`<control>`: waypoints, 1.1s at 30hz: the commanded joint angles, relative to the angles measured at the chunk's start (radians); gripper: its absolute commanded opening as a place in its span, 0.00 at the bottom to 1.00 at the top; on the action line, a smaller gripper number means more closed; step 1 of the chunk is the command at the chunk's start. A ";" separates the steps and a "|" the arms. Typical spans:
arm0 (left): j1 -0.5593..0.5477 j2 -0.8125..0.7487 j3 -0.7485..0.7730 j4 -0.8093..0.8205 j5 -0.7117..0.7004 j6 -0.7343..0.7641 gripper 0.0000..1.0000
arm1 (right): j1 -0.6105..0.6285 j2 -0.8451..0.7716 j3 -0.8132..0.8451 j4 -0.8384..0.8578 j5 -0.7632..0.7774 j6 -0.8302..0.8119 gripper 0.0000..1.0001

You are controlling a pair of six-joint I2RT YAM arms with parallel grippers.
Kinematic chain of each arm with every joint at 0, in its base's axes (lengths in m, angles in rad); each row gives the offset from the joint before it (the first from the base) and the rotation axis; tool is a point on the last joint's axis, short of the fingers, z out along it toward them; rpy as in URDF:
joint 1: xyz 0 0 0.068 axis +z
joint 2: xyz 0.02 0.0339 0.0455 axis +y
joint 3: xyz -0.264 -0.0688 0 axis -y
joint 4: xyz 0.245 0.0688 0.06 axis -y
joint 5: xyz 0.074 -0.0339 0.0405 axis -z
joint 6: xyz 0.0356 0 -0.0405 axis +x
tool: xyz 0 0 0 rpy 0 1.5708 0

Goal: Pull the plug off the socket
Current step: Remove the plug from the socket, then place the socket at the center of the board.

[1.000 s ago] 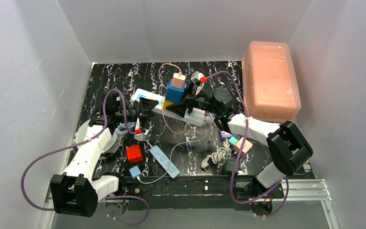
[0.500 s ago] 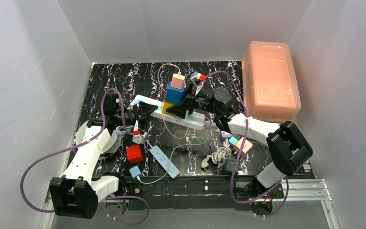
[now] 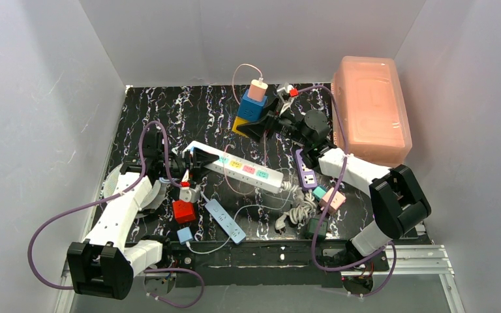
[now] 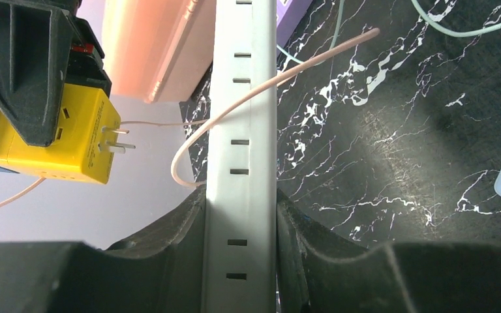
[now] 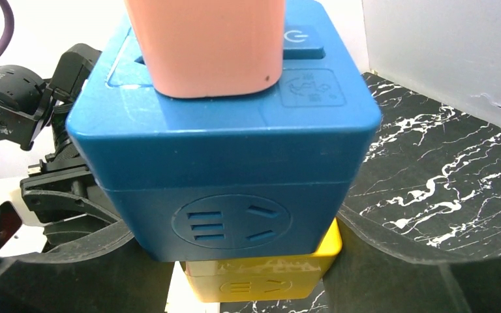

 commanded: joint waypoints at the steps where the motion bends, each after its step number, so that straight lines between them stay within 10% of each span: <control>1: 0.000 0.001 0.001 0.002 0.106 0.590 0.00 | -0.009 -0.104 0.054 0.033 0.004 -0.054 0.01; 17: 0.066 0.295 -0.002 0.471 -0.036 0.397 0.00 | -0.115 -0.492 -0.043 -0.472 0.114 -0.294 0.01; 29: 0.069 0.313 0.094 0.965 -0.160 -0.132 0.19 | -0.222 -0.624 0.010 -0.601 0.161 -0.316 0.01; 33: 0.069 0.273 0.097 1.034 -0.138 -0.203 0.11 | -0.232 -0.614 0.064 -0.665 0.173 -0.333 0.01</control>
